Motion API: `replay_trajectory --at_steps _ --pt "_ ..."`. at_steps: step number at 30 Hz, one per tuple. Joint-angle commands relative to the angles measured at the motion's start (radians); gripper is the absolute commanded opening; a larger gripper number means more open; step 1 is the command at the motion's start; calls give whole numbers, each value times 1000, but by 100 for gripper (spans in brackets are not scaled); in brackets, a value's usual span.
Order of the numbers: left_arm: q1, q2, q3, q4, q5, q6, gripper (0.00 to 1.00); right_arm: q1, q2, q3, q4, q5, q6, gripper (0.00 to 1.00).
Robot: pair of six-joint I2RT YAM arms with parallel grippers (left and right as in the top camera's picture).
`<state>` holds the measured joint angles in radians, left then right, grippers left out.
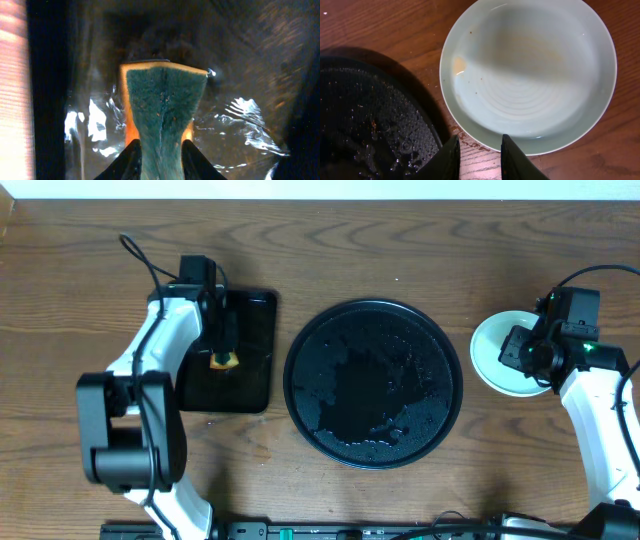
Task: Clean dirty plates on tray and stack at the side
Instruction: 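Lower the sponge into the black tray and release with the left gripper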
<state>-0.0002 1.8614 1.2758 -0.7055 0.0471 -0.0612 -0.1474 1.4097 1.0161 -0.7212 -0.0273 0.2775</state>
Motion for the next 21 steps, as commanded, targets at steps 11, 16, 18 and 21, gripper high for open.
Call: replay_trajectory --at_steps 11,16,18,21 --pt "3 -128 0 -13 -3 -16 54 5 9 11 -1 -3 -10 26" --pt "3 -113 -10 36 -3 -15 32 5 9 11 -1 -4 -9 25" --pt "3 -93 -11 50 -3 -16 27 5 9 11 -2 -3 -10 25" --pt "3 -50 -11 64 -5 -16 26 5 9 11 -2 -3 -10 25"
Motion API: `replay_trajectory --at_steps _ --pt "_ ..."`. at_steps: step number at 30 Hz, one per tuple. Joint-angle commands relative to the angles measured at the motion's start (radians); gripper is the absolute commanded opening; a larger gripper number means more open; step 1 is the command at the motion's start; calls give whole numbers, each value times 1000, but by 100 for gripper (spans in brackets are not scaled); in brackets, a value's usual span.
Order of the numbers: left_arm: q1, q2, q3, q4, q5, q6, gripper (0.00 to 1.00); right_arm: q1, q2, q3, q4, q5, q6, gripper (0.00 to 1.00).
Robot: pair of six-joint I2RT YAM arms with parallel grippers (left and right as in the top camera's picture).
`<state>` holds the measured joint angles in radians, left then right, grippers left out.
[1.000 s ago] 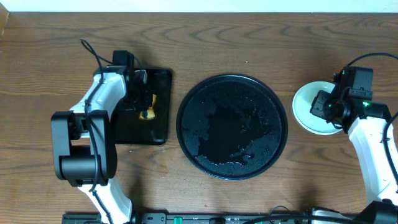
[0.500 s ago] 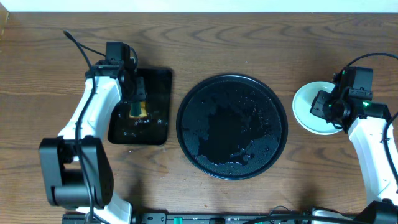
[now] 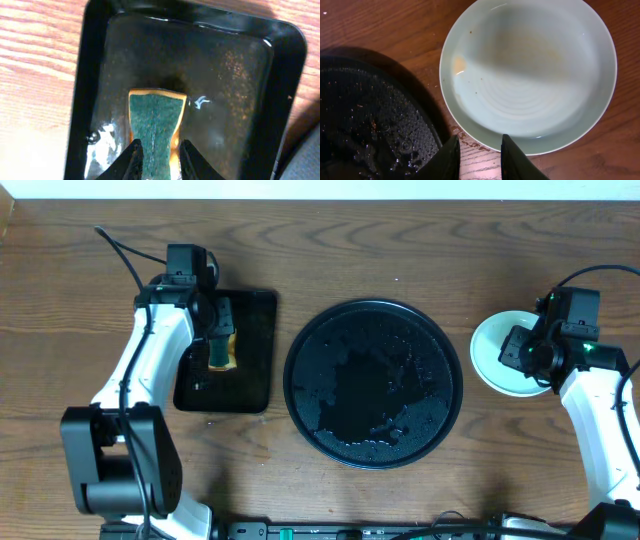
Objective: Clean dirty plates on tray and stack at the side
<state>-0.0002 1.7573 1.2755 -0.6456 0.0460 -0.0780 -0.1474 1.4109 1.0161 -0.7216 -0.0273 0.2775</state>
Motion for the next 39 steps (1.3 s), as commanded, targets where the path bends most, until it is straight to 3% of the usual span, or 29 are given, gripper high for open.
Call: replay_trajectory --at_steps 1,9,15,22,34,39 --pt "3 69 -10 5 -8 2 26 5 8 11 -2 -3 -10 25" --pt "5 208 -11 11 -92 -7 25 5 8 11 -13 -4 -10 25" --pt "4 303 -11 10 -75 -10 26 5 8 11 -16 -4 -10 25" --pt "4 293 -10 -9 -52 -10 25 5 8 11 -17 -3 -10 24" --pt "3 14 -5 -15 71 5 59 5 8 11 -13 -3 -10 25" --pt "3 -74 -5 -43 71 5 64 5 8 11 1 -10 -16 29"
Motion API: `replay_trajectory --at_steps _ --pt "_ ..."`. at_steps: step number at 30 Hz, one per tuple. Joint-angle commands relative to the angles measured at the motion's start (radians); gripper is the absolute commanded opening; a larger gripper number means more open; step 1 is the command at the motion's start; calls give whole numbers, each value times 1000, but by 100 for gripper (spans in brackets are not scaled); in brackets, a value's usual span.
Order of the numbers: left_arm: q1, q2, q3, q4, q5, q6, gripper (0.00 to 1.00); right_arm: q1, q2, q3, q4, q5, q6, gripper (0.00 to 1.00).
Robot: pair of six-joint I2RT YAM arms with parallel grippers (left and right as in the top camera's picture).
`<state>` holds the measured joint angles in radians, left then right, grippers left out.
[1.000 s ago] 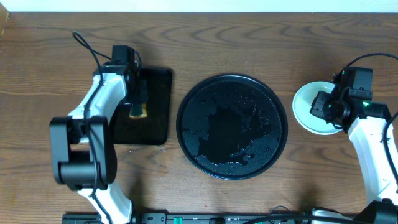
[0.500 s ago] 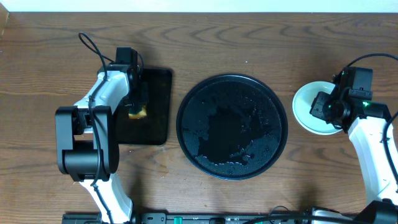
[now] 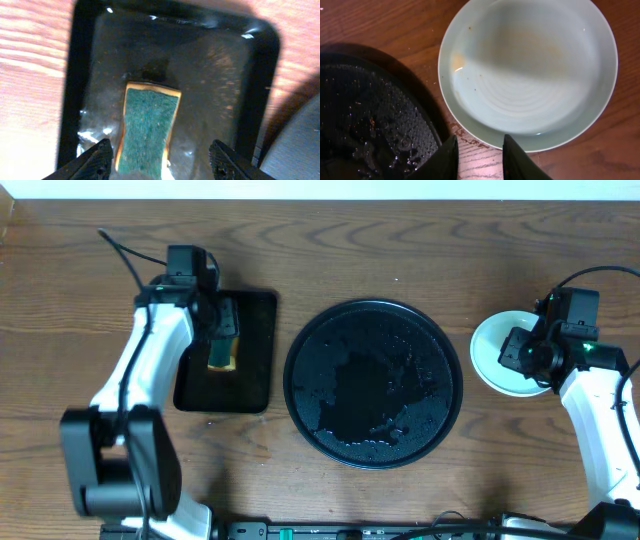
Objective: Clean dirty plates on tray and stack at the side
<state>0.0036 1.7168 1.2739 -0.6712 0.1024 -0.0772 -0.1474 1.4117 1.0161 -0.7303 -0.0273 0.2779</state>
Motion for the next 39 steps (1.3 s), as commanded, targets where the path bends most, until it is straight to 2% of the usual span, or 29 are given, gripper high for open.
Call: replay_trajectory --at_steps 1,3,6,8,12,18,23,29,35,39 --pt "-1 -42 -4 -25 14 5 65 5 7 11 17 -27 -35 30" --pt "-1 -58 -4 -45 15 5 65 5 7 11 45 -93 -94 33" --pt "0 -64 -4 -75 14 5 73 5 7 11 105 -175 -152 43" --pt "0 -64 -4 -110 14 3 77 8 7 11 136 -191 -182 54" --pt "0 -64 -4 -245 14 -66 78 23 7 11 84 -190 -249 99" --pt "0 -85 -5 -407 15 -85 79 24 3 11 -65 -172 -220 99" --pt "-1 -182 -25 -427 14 -81 79 25 -39 8 -119 -156 -201 99" --pt "-1 -436 -137 -336 14 -43 80 61 -232 -61 -81 -64 -211 99" --pt "0 -801 -335 -181 14 -30 80 97 -504 -205 10 -51 -227 99" --pt "0 -971 -398 -160 14 -29 81 97 -591 -251 -1 -51 -227 99"
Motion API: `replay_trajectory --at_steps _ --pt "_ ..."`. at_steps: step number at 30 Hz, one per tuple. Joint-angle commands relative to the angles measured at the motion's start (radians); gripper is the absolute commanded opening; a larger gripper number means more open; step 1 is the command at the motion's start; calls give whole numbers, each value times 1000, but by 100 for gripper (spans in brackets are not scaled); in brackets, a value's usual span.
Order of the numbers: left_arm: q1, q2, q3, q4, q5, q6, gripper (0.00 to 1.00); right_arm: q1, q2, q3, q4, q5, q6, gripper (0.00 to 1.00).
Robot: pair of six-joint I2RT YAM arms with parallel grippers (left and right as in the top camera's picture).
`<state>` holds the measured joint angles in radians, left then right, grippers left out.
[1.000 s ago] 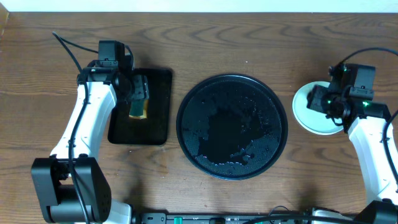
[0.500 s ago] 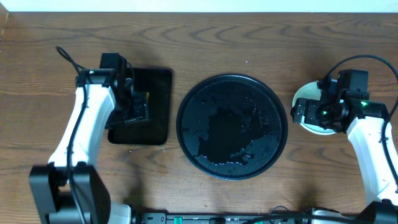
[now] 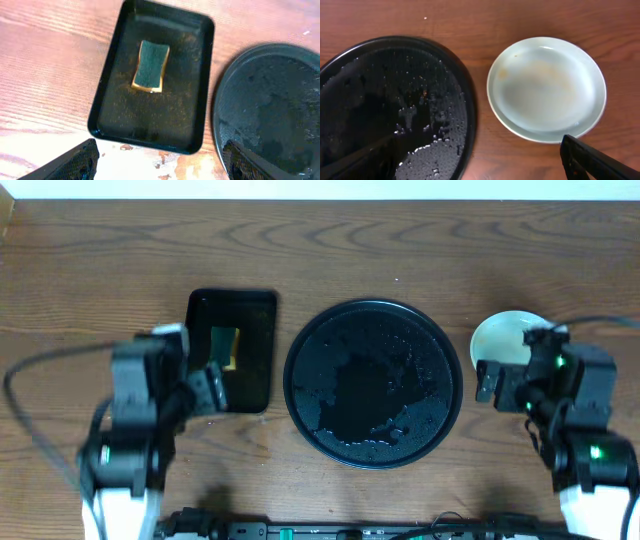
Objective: Clean dirty plates on tray and stack at the side
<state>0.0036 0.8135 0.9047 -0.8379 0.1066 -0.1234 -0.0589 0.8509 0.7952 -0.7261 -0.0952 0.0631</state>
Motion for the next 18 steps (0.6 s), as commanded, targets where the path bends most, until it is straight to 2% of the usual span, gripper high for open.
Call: replay_trajectory --at_steps 1,6,7,18 --pt "0 -100 -30 7 10 17 81 8 -43 -35 -17 16 -12 99" --pt "0 -188 -30 6 10 17 82 8 -52 -39 -74 16 -12 99" --pt "0 -196 -30 6 10 17 89 8 -51 -39 -88 16 -12 99" --pt "0 -186 -30 6 10 17 89 8 -51 -39 -109 16 -12 99"
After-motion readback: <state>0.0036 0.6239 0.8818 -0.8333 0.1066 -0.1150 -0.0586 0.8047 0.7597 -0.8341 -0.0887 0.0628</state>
